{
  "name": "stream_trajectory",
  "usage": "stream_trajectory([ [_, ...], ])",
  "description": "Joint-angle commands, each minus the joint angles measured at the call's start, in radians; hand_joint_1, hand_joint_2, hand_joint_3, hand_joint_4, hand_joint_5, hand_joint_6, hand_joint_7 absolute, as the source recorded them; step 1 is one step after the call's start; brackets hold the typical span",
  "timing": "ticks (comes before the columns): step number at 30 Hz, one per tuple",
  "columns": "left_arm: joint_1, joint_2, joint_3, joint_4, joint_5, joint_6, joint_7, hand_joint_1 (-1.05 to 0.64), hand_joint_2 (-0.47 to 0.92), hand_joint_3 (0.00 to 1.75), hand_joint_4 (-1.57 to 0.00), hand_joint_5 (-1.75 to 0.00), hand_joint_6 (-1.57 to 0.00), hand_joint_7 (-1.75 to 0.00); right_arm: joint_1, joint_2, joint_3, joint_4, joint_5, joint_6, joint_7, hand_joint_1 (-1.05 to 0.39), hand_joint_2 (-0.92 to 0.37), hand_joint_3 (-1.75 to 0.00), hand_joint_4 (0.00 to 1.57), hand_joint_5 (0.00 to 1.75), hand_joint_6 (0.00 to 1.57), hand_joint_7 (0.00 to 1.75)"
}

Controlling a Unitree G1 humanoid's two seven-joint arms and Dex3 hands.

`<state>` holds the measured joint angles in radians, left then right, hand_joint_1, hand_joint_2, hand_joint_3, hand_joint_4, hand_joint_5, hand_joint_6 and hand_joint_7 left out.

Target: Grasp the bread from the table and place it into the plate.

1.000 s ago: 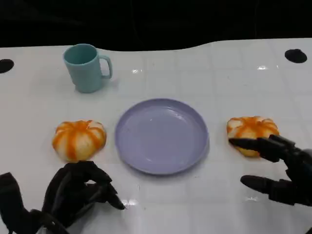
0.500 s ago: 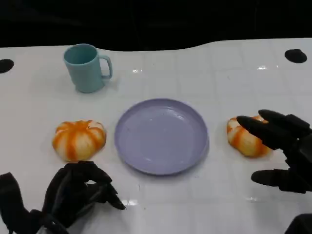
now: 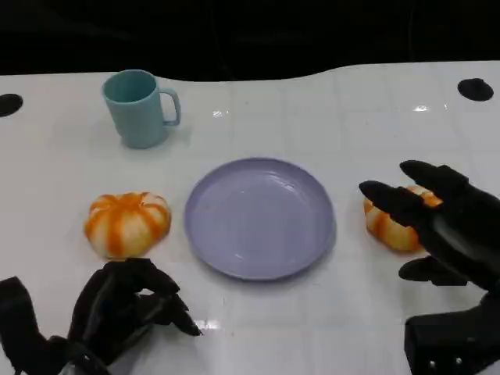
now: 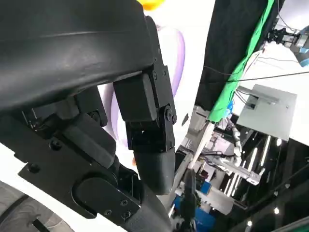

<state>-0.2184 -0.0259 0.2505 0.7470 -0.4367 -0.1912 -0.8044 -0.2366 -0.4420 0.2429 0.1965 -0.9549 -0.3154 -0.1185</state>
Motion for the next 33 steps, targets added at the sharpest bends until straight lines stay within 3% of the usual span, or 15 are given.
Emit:
stream_trajectory([
  [1, 0.004, 0.009, 0.005, -0.010, -0.003, -0.001, 0.014, -1.05, 0.60, 0.00, -1.57, -0.59, -1.57, -0.36, -0.084, -0.015, 0.055, 0.114, -0.037, 0.032, -0.043, -0.42, -0.75, 0.00, 0.09, 0.22, 0.28, 0.01],
  [16, 0.009, 0.011, 0.005, -0.014, 0.000, -0.004, 0.016, -1.05, 0.61, 0.00, -1.57, -0.59, -1.57, -0.36, -0.321, 0.034, 0.251, 0.530, -0.063, 0.082, -0.162, -0.29, -0.70, 0.00, 0.17, 0.27, 0.35, 0.02],
  [27, 0.016, 0.008, 0.006, -0.027, -0.006, 0.004, 0.016, -1.05, 0.60, 0.00, -1.57, -0.60, -1.57, -0.37, -0.436, 0.107, 0.332, 0.786, -0.033, 0.113, -0.186, -0.34, -0.74, -0.01, 0.18, 0.20, 0.33, 0.00],
  [33, 0.018, 0.008, 0.005, -0.028, -0.005, 0.003, 0.015, -1.05, 0.60, 0.00, -1.57, -0.60, -1.57, -0.37, -0.482, 0.143, 0.350, 0.902, 0.006, 0.105, -0.194, -0.32, -0.74, 0.00, 0.22, 0.16, 0.34, 0.01],
])
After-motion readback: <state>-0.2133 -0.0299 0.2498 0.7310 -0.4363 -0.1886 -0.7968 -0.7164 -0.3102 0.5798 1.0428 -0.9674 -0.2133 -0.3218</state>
